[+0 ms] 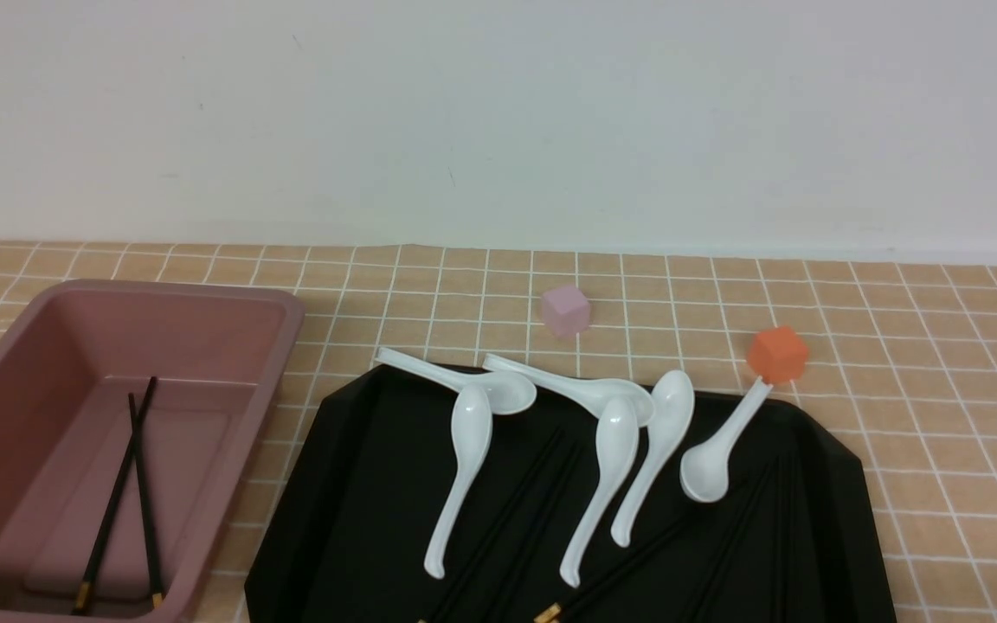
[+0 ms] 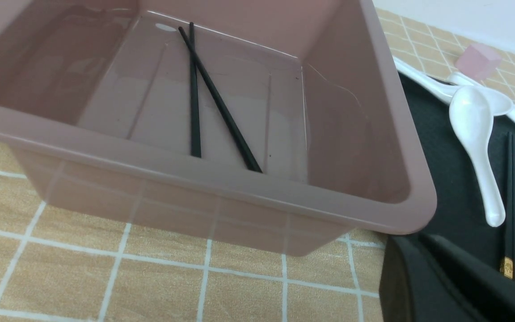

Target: On brown tablecloth take chopsticks from black tray and put them in box.

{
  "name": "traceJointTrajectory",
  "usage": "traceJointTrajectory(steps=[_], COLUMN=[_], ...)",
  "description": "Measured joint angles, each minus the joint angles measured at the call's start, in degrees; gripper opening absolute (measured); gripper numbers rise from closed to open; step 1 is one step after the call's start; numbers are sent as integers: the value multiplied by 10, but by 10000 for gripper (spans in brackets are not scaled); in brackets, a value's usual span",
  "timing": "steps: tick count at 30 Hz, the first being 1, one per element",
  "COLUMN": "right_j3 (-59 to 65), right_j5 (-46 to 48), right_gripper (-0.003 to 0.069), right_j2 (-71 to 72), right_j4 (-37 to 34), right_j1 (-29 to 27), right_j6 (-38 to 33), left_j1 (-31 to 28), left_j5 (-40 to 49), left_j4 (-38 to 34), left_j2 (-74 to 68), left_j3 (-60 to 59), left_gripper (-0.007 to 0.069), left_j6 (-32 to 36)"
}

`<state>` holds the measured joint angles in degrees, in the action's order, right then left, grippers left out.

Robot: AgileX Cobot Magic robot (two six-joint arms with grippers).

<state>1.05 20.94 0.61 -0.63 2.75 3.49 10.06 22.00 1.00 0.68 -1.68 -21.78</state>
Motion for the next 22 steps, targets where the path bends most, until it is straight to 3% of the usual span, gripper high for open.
traceJointTrajectory(steps=[22], right_j3=[0], right_j5=[0], right_gripper=[240], right_j2=[0], right_j4=[0], right_j1=[0], right_j6=[1], left_j1=[0], left_j5=[0], left_j4=[0], left_j2=[0], left_j3=[0], left_gripper=[51], left_j6=[0])
